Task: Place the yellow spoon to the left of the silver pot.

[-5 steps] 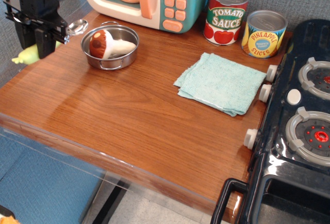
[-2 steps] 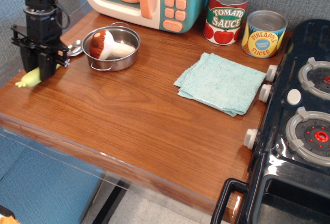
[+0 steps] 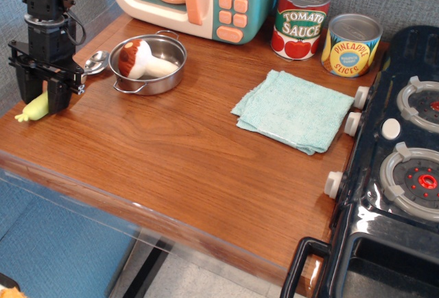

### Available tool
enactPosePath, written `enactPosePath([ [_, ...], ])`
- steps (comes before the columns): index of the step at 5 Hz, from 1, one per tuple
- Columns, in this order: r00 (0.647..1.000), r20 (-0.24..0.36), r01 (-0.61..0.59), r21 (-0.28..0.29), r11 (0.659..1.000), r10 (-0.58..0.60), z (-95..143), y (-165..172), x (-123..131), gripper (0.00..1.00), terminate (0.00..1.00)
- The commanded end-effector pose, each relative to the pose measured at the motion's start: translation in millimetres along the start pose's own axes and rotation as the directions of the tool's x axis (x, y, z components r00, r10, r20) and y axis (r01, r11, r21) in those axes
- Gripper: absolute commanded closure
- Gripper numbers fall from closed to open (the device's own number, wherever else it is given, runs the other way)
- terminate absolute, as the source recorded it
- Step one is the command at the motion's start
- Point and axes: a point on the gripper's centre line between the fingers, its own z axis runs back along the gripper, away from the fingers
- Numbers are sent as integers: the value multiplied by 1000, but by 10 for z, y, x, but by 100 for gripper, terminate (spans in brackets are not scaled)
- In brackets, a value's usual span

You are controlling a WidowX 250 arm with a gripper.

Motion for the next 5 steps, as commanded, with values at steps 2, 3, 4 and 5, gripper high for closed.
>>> enactPosePath([
  [2, 973, 221, 60, 18, 998, -62, 697, -102, -62, 0, 0],
  [3, 986, 159, -50, 62, 997, 39, 658, -206, 136, 0, 0],
  [4, 986, 159, -50, 62, 997, 39, 658, -206, 136, 0, 0],
  [5, 986, 159, -50, 62, 997, 39, 658, -206, 136, 0, 100],
])
